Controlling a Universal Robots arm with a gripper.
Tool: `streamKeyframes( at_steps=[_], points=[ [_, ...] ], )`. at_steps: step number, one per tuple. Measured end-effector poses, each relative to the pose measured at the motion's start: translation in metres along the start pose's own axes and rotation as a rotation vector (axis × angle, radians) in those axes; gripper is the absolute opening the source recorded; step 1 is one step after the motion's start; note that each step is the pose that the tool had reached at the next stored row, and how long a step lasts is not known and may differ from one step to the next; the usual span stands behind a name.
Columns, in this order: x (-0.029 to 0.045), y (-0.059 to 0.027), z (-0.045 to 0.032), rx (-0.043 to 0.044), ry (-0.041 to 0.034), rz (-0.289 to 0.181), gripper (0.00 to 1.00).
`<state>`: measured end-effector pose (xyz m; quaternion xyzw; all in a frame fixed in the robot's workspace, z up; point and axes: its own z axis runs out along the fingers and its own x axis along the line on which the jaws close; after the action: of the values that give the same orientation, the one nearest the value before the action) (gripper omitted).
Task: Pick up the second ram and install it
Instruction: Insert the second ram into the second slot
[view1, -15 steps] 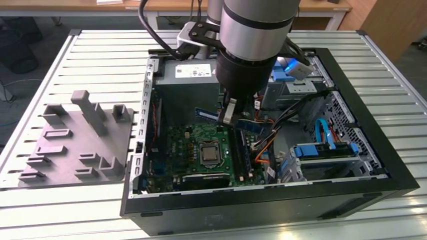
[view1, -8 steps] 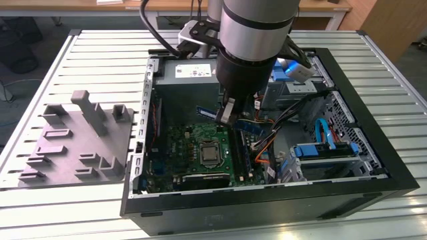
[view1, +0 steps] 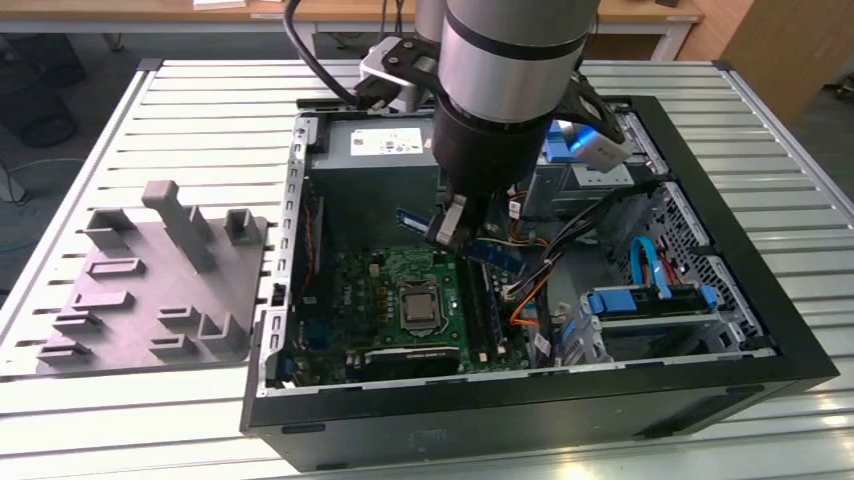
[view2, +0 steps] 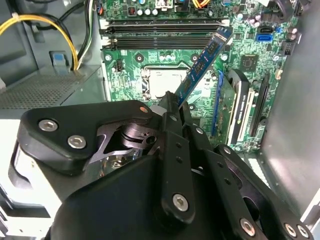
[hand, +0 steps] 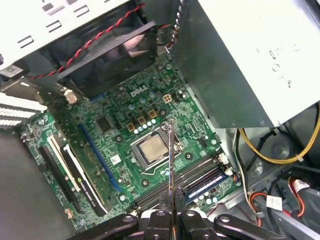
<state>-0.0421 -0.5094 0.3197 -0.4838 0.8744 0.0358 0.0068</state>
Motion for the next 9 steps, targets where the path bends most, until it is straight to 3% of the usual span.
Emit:
streamKeyframes(
  at_steps=[9],
  points=[
    [0.0000,0.0000,0.0003,0.0040,-0.0048,0.085,0.14]
  ],
)
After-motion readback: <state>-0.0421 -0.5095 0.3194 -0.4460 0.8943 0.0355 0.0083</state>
